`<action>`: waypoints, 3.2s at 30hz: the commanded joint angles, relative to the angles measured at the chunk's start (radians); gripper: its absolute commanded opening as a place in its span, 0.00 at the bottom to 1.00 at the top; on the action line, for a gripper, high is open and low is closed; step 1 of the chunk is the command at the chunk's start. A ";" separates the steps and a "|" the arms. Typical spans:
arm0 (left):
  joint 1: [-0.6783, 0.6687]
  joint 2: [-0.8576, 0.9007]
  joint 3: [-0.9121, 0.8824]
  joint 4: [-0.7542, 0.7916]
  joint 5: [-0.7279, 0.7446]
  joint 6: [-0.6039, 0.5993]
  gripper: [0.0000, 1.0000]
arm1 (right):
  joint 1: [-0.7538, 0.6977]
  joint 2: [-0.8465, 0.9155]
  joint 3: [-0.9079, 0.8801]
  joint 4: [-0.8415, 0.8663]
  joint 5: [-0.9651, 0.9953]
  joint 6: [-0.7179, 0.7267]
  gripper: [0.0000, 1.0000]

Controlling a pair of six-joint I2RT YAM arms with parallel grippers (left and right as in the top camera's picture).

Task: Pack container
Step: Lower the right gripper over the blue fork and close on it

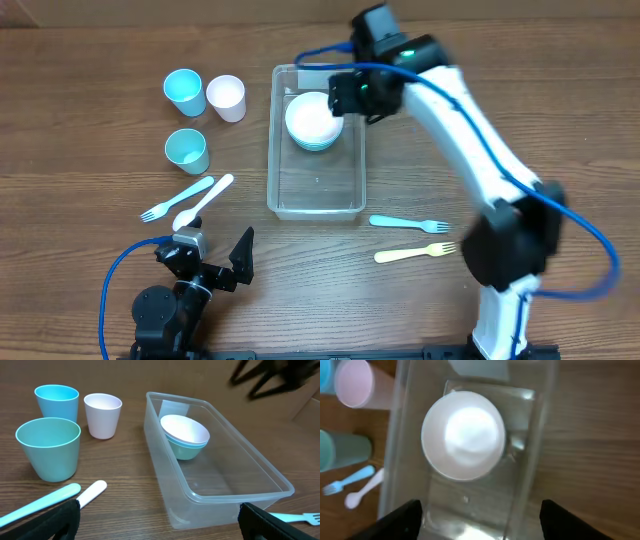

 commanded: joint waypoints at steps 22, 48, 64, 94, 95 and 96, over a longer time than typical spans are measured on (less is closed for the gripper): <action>0.004 -0.006 -0.004 0.003 0.011 -0.014 1.00 | -0.082 -0.233 -0.137 -0.248 0.185 0.590 1.00; 0.004 -0.006 -0.004 0.003 0.011 -0.014 1.00 | -0.069 -0.389 -0.973 0.244 0.072 1.053 0.88; 0.004 -0.006 -0.004 0.003 0.011 -0.014 1.00 | -0.055 -0.387 -1.046 0.319 0.018 1.183 0.81; 0.004 -0.006 -0.004 0.003 0.011 -0.014 1.00 | -0.141 -0.380 -1.073 0.365 0.067 1.205 0.73; 0.004 -0.006 -0.004 0.003 0.011 -0.014 1.00 | -0.137 -0.380 -1.073 0.379 0.067 1.205 0.71; 0.004 -0.006 -0.004 0.003 0.011 -0.014 1.00 | -0.135 -0.380 -1.073 0.385 0.072 1.205 0.70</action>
